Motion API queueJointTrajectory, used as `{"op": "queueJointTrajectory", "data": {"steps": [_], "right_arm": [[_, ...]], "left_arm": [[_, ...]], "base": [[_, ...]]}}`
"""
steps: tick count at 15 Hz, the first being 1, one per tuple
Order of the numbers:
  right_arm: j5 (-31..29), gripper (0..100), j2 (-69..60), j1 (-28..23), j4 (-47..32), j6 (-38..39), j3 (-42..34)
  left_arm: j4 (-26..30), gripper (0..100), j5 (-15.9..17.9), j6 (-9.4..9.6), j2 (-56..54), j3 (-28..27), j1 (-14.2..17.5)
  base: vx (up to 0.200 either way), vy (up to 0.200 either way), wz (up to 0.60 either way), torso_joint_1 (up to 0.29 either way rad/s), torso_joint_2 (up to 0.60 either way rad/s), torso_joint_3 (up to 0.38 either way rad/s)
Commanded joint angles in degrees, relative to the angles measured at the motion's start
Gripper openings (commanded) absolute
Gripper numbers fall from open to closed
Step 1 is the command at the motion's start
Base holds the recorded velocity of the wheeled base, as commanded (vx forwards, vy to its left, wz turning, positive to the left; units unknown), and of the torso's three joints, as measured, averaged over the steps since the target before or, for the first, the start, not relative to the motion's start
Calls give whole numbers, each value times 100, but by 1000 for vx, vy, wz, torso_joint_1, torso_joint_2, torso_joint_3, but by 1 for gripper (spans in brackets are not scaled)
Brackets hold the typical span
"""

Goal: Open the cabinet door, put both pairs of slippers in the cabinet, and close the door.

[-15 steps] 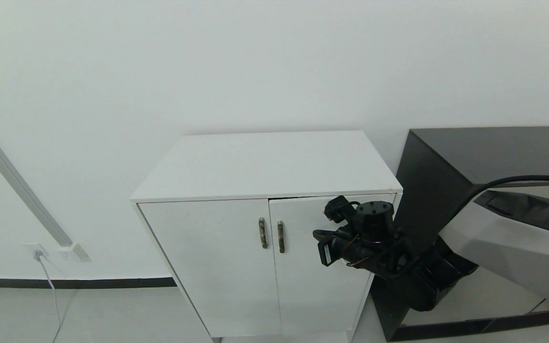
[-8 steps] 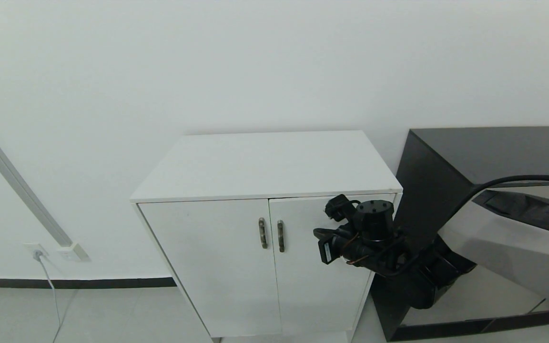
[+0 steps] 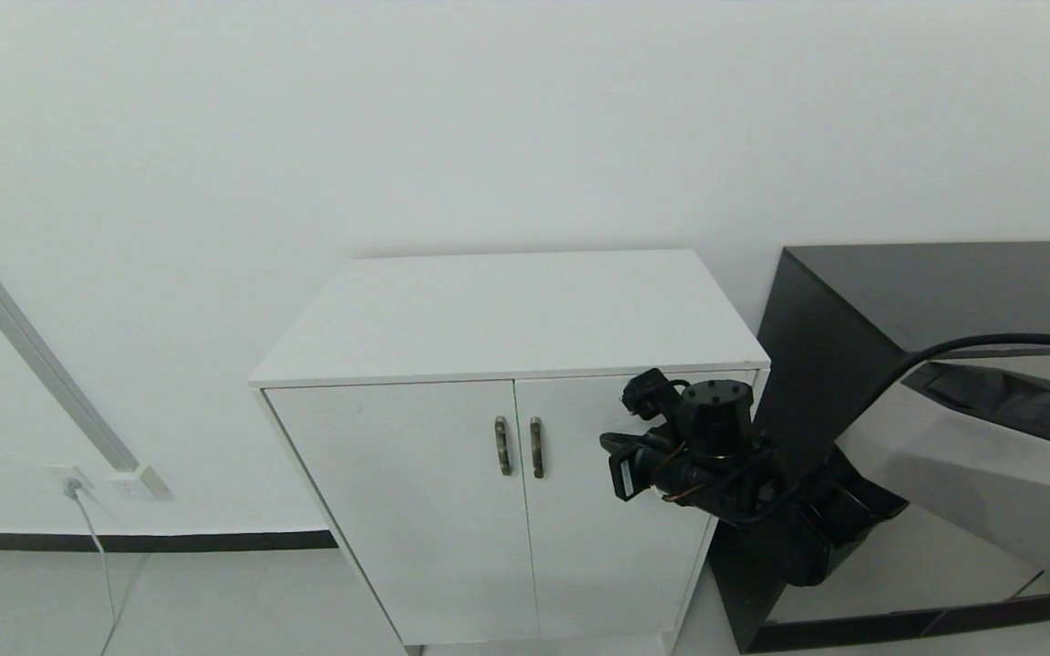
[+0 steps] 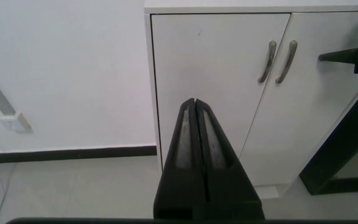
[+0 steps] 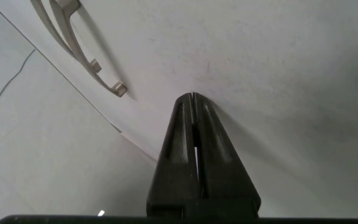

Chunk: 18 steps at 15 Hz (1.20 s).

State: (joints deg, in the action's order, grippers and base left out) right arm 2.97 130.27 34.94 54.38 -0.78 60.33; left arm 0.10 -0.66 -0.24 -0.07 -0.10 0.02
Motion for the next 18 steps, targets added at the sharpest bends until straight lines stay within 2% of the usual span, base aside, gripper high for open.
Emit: {"op": "queueJointTrajectory", "data": {"steps": [1,13,16,18], "right_arm": [[1,0,7,-22,2,-1,23],[-7,0,-63,-40,29,-1,-65],[-43,0,-476,-40,204,8,-566],[-210,0,-872,-66,600,8,-1226]], "left_arm": [[-1,0,-4,-2,7,1,6],[-1,0,-4,-2,7,1,6],[-1,0,-4,-2,7,1,6],[-1,0,-4,-2,7,1,6]], "base": [[0,0,0,0,0,0],[0,0,0,0,0,0],[0,0,0,0,0,0],[0,0,0,0,0,0]]}}
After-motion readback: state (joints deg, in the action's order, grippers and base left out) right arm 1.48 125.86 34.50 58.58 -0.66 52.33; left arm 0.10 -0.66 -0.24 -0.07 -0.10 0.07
